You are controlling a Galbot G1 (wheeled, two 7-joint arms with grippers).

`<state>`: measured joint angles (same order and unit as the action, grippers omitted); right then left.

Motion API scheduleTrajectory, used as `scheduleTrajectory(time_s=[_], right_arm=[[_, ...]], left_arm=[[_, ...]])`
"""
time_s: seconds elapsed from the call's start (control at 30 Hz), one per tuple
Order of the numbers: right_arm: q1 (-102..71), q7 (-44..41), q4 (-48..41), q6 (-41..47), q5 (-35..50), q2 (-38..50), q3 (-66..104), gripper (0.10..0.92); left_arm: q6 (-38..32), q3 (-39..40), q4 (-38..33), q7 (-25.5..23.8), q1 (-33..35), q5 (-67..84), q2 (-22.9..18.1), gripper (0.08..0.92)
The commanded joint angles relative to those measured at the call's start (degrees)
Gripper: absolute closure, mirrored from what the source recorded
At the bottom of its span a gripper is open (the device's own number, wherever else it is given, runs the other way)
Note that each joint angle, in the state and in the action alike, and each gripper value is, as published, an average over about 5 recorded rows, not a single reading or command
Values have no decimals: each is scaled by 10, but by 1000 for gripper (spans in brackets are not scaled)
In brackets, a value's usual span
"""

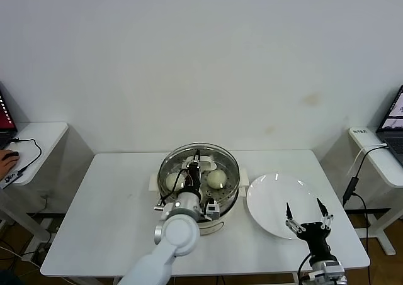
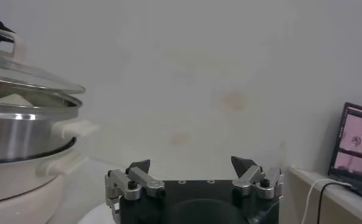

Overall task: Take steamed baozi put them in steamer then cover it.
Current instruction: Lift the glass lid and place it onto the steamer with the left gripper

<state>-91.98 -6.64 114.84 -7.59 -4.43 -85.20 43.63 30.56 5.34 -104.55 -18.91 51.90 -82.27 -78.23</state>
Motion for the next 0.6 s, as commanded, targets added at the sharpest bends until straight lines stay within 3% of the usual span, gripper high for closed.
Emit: scheduleTrajectory(time_s=[0.03,0.47,0.6], right_arm=[[0,-1,-1,-2,-2,1,-1,203],[-2,-1,-1,-4,-2,4,-4,203],[-2,-1,-1,-4,-2,5,-6,203]], left_arm=[[-5,-12,8,-1,25,-23,-14,867],[-21,-25,13,22,32,-23,-29,867],[-22,-28,7,27,36,-20,-32,832]])
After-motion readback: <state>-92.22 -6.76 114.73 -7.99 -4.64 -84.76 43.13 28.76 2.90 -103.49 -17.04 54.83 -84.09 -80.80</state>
